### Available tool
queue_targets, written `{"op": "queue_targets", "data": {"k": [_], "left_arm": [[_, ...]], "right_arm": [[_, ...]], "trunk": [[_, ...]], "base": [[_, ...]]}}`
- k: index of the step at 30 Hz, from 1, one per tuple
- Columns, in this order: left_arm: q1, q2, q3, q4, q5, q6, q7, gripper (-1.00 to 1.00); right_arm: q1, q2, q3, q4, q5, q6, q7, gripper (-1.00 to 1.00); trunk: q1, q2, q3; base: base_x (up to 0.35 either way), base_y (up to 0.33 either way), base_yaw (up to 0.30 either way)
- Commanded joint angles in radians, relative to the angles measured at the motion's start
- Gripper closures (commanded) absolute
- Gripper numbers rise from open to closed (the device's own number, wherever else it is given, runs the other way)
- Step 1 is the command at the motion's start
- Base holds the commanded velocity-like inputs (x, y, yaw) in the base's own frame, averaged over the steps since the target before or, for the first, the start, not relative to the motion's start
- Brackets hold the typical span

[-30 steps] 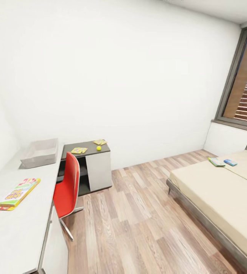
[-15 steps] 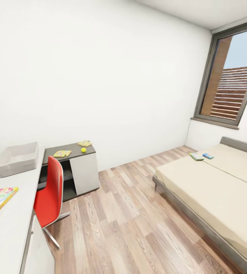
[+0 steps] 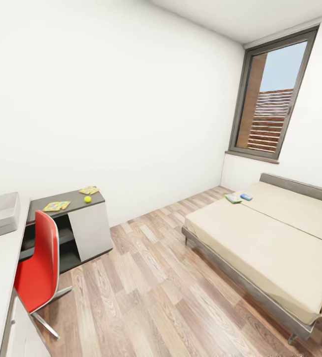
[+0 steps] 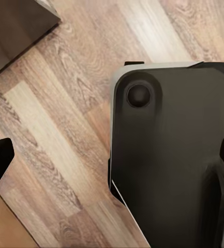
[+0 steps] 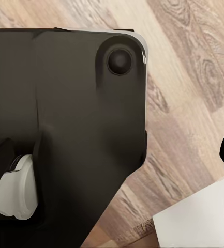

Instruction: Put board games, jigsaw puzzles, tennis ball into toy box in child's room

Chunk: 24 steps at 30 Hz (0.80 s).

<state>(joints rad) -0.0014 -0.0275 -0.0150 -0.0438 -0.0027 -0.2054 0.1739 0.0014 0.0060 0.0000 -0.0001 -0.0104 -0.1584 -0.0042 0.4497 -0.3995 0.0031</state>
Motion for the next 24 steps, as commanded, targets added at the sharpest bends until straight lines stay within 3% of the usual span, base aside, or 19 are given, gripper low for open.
{"op": "queue_targets", "data": {"k": [1,17,24], "left_arm": [[0.000,0.000,-0.002,0.001,0.000,-0.003,0.004,-1.00],[0.000,0.000,0.002,0.001,0.000,-0.006,0.004,-1.00],[0.000,0.000,0.009,-0.027,0.001,-0.004,0.004,-1.00]], "right_arm": [[0.000,0.000,0.000,0.000,-0.001,-0.003,0.000,-1.00],[0.000,0.001,-0.001,0.000,0.000,-0.003,0.000,-1.00],[0.000,0.002,-0.005,0.000,0.000,-0.003,0.000,-1.00]], "trunk": [[0.000,0.000,0.000],[0.000,0.000,0.000],[0.000,0.000,0.000]], "base": [[0.000,0.000,-0.271],[0.000,0.000,-0.265],[0.000,0.000,-0.090]]}}
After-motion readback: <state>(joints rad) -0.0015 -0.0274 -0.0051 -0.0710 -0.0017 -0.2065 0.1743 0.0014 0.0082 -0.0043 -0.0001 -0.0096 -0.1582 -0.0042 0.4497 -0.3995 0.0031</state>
